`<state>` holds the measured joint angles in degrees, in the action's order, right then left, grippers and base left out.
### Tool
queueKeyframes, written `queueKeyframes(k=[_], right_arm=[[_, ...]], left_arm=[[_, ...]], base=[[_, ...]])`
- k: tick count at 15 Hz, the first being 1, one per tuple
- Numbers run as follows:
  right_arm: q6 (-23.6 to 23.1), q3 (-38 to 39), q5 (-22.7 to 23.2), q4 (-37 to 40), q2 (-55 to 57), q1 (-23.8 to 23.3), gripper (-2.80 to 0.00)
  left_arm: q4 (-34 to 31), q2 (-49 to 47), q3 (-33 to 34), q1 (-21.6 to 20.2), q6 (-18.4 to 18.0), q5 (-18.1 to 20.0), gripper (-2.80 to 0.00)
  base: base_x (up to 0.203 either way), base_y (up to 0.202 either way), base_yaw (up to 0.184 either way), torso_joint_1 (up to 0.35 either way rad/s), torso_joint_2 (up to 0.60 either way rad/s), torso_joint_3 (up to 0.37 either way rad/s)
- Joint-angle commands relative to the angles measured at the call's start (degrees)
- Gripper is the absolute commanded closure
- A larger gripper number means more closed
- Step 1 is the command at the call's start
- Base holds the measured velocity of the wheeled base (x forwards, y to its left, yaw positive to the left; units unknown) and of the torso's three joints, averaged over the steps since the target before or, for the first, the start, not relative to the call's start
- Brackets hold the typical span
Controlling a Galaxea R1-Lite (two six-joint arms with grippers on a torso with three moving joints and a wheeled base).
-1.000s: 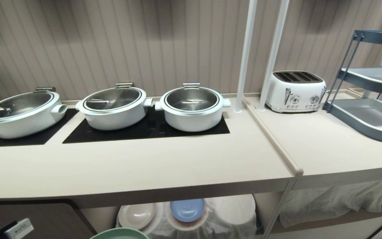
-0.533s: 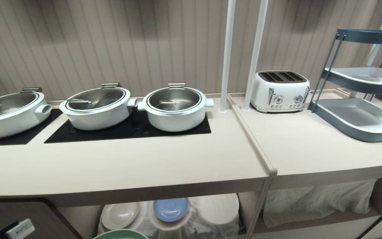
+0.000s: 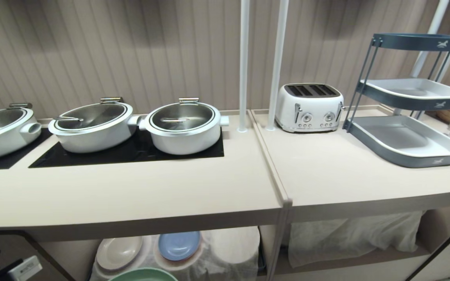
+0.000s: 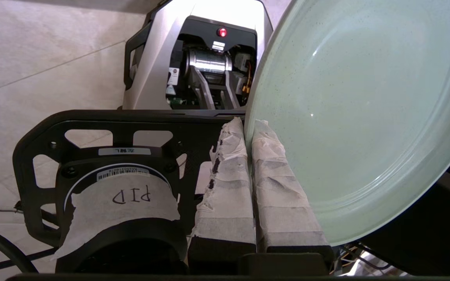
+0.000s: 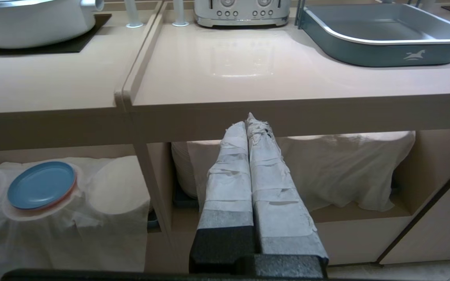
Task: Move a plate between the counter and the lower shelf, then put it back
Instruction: Put the plate in the cupboard
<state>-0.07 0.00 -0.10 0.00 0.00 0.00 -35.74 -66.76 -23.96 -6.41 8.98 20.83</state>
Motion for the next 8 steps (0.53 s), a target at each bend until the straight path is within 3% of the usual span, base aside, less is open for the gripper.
queueKeyframes(k=[1, 8], right_arm=[[0.0, 0.0, 0.0, 0.0, 0.0, 0.0, 0.0], [0.0, 0.0, 0.0, 0.0, 0.0, 0.0, 0.0]], left_arm=[[-0.2, -0.3, 0.0, 0.0, 0.1, 0.2, 0.0], [-0.1, -0.7, 0.1, 0.1, 0.0, 0.2, 0.0]], base=[[0.0, -0.193, 0.002, -0.002, 0.0, 0.001], [0.0, -0.194, 0.0, 0.001, 0.0, 0.003]])
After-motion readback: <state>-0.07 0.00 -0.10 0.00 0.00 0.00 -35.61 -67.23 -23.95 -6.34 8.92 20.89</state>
